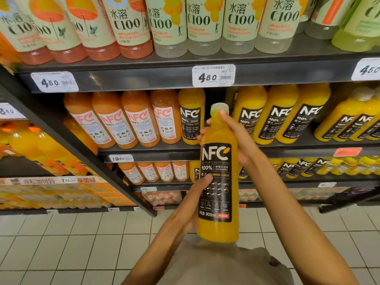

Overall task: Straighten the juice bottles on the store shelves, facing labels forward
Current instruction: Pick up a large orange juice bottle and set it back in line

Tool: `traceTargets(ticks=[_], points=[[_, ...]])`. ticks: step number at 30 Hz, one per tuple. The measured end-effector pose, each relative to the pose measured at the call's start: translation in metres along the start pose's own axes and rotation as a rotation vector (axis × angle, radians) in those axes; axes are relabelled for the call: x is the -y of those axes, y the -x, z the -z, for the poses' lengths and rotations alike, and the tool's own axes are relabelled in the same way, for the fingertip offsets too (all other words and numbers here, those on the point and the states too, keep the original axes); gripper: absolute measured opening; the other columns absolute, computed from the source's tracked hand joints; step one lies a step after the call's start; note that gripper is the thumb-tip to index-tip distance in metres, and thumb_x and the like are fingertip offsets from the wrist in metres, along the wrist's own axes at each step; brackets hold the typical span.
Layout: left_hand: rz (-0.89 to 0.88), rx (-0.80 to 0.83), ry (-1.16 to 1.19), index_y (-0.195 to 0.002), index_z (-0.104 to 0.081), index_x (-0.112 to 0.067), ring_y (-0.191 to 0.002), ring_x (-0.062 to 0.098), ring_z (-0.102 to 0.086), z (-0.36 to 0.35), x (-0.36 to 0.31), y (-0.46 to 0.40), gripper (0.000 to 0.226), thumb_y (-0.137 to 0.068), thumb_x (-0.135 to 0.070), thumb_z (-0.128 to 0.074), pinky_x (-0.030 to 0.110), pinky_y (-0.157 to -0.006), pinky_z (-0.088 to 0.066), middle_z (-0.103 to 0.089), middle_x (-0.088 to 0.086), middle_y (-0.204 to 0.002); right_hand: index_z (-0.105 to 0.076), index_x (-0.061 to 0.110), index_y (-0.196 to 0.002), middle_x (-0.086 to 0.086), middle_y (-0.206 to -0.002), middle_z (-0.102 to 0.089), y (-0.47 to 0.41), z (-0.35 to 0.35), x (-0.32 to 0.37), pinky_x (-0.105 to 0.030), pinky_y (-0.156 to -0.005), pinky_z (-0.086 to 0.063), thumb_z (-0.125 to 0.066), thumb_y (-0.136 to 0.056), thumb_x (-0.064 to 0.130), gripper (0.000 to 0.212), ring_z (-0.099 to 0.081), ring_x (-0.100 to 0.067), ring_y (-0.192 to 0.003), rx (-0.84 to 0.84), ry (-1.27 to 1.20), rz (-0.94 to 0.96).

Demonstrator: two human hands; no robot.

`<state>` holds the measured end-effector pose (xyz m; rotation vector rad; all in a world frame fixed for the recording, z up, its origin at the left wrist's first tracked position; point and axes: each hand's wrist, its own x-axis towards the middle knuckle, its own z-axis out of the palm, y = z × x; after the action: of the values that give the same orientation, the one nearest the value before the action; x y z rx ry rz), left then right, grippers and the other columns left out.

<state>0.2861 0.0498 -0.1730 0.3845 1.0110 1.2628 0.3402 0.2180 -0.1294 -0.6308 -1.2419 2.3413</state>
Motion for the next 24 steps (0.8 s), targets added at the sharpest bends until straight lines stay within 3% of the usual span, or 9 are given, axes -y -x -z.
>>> traceTargets(ticks=[4, 7, 9, 11, 14, 18, 24], points=[[-0.012, -0.078, 0.015, -0.115, -0.058, -0.016, -0.089, 0.02, -0.072, 0.004, -0.017, 0.002, 0.058, -0.071, -0.053, -0.064, 0.031, -0.07, -0.058, -0.073, 0.009, -0.102, -0.057, 0.011, -0.1, -0.011, -0.087, -0.072, -0.009, 0.004, 0.006, -0.036, -0.071, -0.058, -0.053, -0.092, 0.041, 0.032, -0.07, -0.025, -0.08, -0.167, 0.024, -0.017], [0.01, -0.069, -0.076, -0.115, -0.058, -0.022, -0.091, 0.02, -0.071, 0.006, -0.032, 0.006, 0.075, -0.055, -0.063, -0.077, 0.031, -0.07, -0.058, -0.073, 0.007, -0.103, -0.058, 0.013, -0.101, -0.012, -0.098, -0.07, -0.012, 0.008, 0.01, -0.039, -0.075, -0.057, -0.056, -0.091, 0.042, 0.031, -0.069, -0.025, -0.085, -0.305, 0.037, -0.089], [0.042, -0.057, -0.078, -0.112, -0.06, -0.024, -0.088, 0.02, -0.072, 0.002, -0.037, 0.009, 0.07, -0.056, -0.061, -0.076, 0.032, -0.068, -0.059, -0.074, 0.007, -0.102, -0.059, 0.011, -0.108, -0.014, -0.104, -0.069, -0.013, 0.011, 0.011, -0.041, -0.076, -0.055, -0.057, -0.09, 0.043, 0.036, -0.068, -0.027, -0.09, -0.338, 0.035, -0.162], [0.065, -0.072, -0.031, -0.11, -0.061, -0.024, -0.086, 0.021, -0.072, -0.001, -0.039, 0.01, 0.058, -0.061, -0.054, -0.07, 0.033, -0.067, -0.059, -0.074, 0.008, -0.1, -0.056, 0.011, -0.118, -0.015, -0.112, -0.067, -0.014, 0.014, 0.01, -0.043, -0.078, -0.054, -0.057, -0.09, 0.043, 0.042, -0.066, -0.029, -0.097, -0.346, 0.02, -0.224], [0.077, -0.07, 0.038, -0.103, -0.068, -0.021, -0.085, 0.023, -0.073, -0.006, -0.041, 0.011, 0.054, -0.057, -0.05, -0.07, 0.035, -0.068, -0.06, -0.074, 0.011, -0.1, -0.061, 0.01, -0.113, -0.013, -0.104, -0.071, -0.014, 0.019, 0.007, -0.037, -0.069, -0.057, -0.056, -0.091, 0.042, 0.04, -0.069, -0.027, -0.088, -0.308, 0.0, -0.286], [0.083, -0.024, 0.103, -0.087, -0.079, -0.023, -0.085, 0.024, -0.072, -0.01, -0.045, 0.014, 0.036, -0.063, -0.047, -0.068, 0.036, -0.074, -0.059, -0.074, 0.011, -0.1, -0.061, 0.011, -0.118, -0.013, -0.105, -0.07, -0.014, 0.028, 0.0, -0.037, -0.071, -0.055, -0.057, -0.089, 0.039, 0.04, -0.066, -0.028, -0.094, -0.273, 0.017, -0.358], [0.079, -0.005, 0.122, -0.115, -0.065, -0.02, -0.092, 0.025, -0.07, -0.017, -0.051, 0.017, 0.054, -0.067, -0.044, -0.068, 0.039, -0.084, -0.055, -0.071, 0.012, -0.108, -0.066, 0.005, -0.099, -0.015, -0.089, -0.069, -0.013, 0.022, -0.015, -0.037, -0.062, -0.059, -0.056, -0.091, 0.028, 0.027, -0.068, -0.027, -0.075, -0.294, -0.091, -0.414]])
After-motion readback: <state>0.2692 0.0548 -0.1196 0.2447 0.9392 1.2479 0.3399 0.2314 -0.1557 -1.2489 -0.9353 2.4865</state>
